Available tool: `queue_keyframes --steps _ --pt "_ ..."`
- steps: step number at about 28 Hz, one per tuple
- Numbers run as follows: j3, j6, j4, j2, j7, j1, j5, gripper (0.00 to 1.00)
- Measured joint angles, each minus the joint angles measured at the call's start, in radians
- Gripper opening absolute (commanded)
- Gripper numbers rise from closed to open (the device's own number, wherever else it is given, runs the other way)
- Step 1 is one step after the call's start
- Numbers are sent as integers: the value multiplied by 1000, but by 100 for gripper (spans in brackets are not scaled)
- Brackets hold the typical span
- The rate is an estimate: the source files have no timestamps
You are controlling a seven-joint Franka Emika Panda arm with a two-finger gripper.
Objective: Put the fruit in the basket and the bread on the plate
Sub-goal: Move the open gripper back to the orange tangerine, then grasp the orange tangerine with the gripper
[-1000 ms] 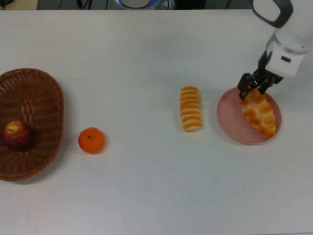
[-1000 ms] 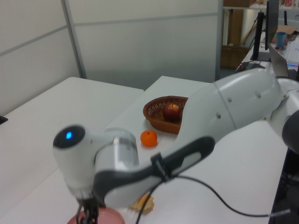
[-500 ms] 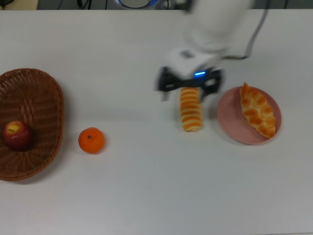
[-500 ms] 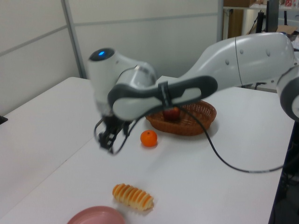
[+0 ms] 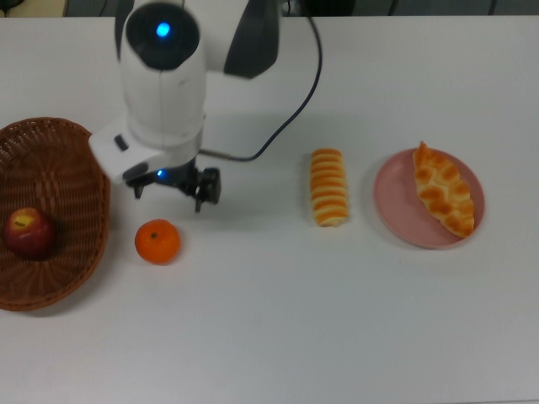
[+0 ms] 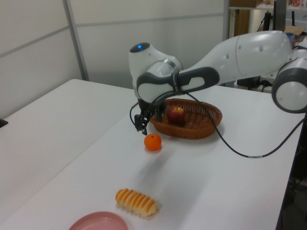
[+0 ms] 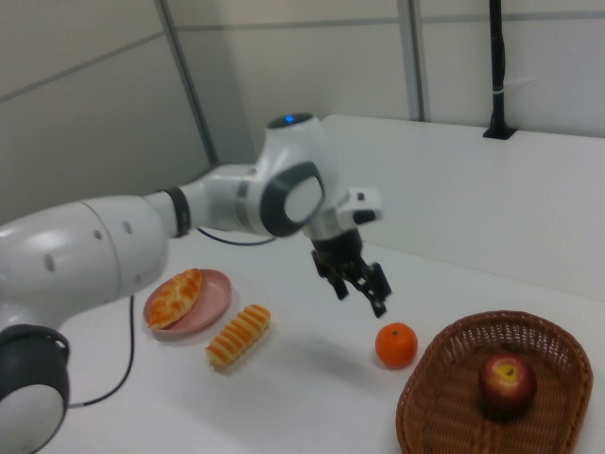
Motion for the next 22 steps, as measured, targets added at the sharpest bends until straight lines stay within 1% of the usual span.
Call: queue_keyframes --steps 3,8,15,22 --pt "0 82 -2 46 -2 -20 -16 100" --pt "0 146 -3 98 -3 -41 -43 100" --pt "0 153 -2 112 -9 -53 -74 100" --pt "3 153 -7 131 -9 -51 -128 100"
